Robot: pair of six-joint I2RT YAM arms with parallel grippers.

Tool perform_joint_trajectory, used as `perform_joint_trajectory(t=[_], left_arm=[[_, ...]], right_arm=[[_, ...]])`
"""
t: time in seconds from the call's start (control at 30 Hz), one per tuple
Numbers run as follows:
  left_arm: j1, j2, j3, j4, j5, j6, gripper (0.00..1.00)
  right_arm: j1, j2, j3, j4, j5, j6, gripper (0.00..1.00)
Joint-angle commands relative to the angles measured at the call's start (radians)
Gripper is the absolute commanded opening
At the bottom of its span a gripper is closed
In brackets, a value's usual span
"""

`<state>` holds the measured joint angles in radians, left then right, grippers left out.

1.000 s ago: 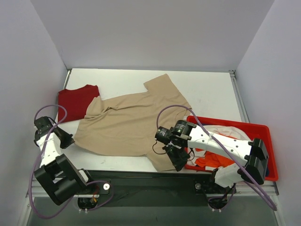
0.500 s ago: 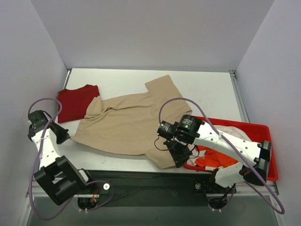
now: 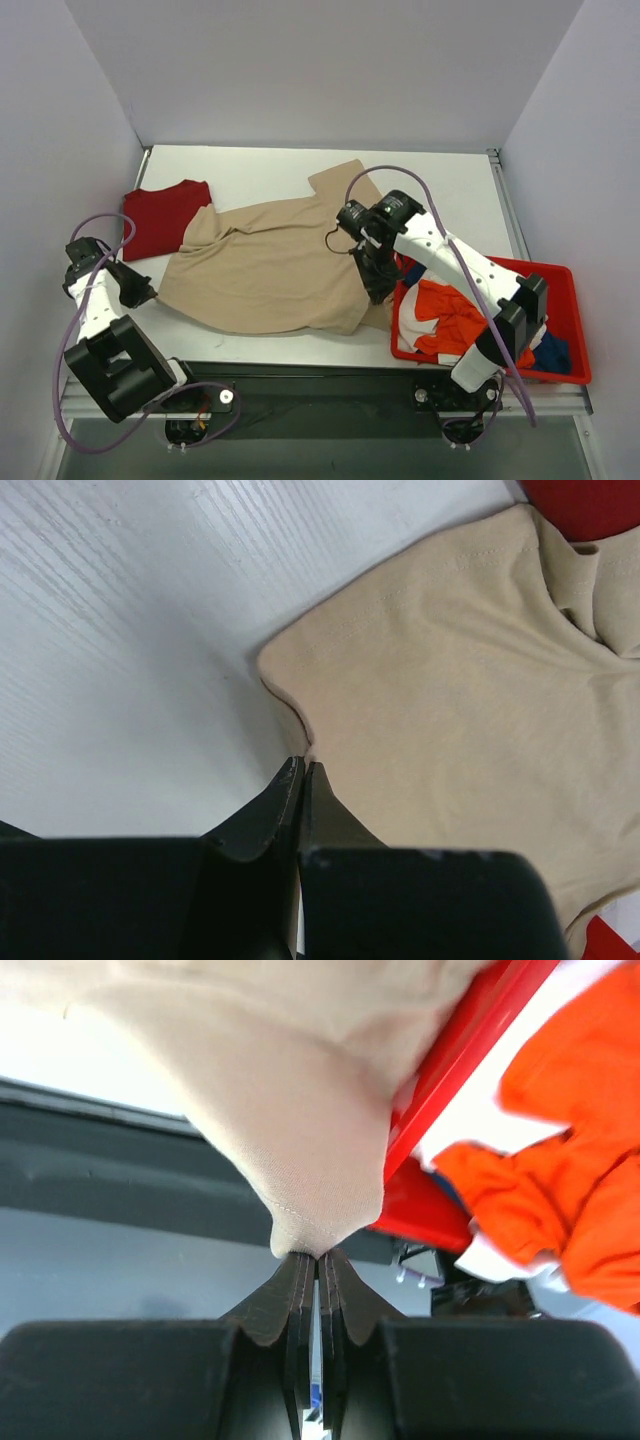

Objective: Fold and stack the t-shirts
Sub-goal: Fold the flattened tshirt in 1/3 of the way

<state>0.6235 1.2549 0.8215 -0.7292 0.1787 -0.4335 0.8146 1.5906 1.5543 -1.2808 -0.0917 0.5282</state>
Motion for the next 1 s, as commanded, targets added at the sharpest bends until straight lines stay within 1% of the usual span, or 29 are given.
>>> perform_joint_trajectory(t=[0.0, 0.27, 0.5, 0.7, 0.97], left_arm=[[0.001, 0.034, 0.056, 0.06, 0.039, -0.005, 0.0], [-0.005, 0.123, 0.134, 0.105, 0.067, -0.053, 0.0], [-0.054, 0.233, 0.211, 0.126, 0.076, -0.085, 0.0], [-0.094, 0.291, 0.274, 0.134, 0.062, -0.106, 0.0], [-0.125, 0.316, 0.294, 0.152, 0.027, -0.129, 0.0]], right_arm=[[-0.063, 0.06, 0.104, -0.058, 0.053, -0.092, 0.0], [-0.21, 0.219, 0.265, -0.06, 0.075, -0.21, 0.0], [-0.302, 0.383, 0.446, -0.066, 0.084, -0.267, 0.0], [-0.356, 0.492, 0.573, -0.08, 0.087, -0.29, 0.0], [-0.393, 0.566, 0.638, -0.063, 0.089, -0.304, 0.0]])
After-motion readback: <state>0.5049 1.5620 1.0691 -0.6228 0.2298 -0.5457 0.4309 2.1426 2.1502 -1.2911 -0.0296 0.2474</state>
